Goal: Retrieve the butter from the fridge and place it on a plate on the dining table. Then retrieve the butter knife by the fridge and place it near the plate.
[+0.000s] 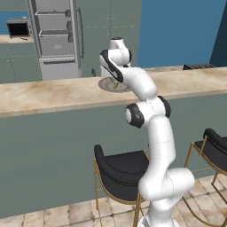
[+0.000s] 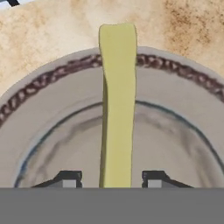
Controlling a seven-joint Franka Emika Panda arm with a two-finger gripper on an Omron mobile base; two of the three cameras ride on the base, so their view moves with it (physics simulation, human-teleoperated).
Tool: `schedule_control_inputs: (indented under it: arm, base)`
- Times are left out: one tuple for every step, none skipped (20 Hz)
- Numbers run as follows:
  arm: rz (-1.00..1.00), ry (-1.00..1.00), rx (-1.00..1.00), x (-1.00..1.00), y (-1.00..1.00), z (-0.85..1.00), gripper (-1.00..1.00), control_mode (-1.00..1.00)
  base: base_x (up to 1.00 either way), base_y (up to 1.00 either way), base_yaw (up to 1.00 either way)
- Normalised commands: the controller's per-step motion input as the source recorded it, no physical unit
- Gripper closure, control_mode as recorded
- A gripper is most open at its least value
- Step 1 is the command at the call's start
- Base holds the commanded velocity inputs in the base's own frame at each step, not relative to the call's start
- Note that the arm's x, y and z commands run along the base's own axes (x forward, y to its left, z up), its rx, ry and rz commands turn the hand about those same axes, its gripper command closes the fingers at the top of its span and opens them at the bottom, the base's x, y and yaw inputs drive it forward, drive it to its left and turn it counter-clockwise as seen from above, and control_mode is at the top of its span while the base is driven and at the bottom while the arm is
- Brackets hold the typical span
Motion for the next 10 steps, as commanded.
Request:
schedule_control_inputs:
  arm:
    - [0.0, 0.0, 0.0, 0.0, 0.0, 0.0, -1.0, -1.0]
    - [0.0, 0.0, 0.0, -0.01, 0.0, 0.0, -1.0, -1.0]
    - [0.0, 0.0, 0.0, -0.04, 0.0, 0.0, -1.0, -1.0]
    - [0.0, 0.0, 0.0, -0.11, 0.0, 0.0, -1.0, -1.0]
    - [0.0, -0.01, 0.0, -0.16, 0.0, 0.0, -1.0, -1.0]
    - [0.0, -0.05, 0.0, -0.21, 0.0, 0.0, -1.0, -1.0]
    - [0.0, -0.06, 0.0, -0.26, 0.0, 0.0, -1.0, -1.0]
    - [0.0, -0.09, 0.0, -0.26, 0.0, 0.0, -1.0, -1.0]
    - [0.0, -0.08, 0.0, -0.3, 0.0, 0.09, -1.0, -1.0]
    - [0.0, -0.07, 0.0, -0.38, 0.0, 0.2, -1.0, -1.0]
  base:
    - [0.0, 0.0, 0.0]
    - [0.0, 0.0, 0.0]
    - [0.0, 0.0, 0.0]
    - [0.0, 0.0, 0.0]
    - [0.0, 0.0, 0.0]
    - [0.0, 0.0, 0.0]
    - [0.0, 0.0, 0.0]
    - [0.0, 0.0, 0.0]
    - [0.0, 0.0, 0.0]
    - [0.0, 0.0, 0.0]
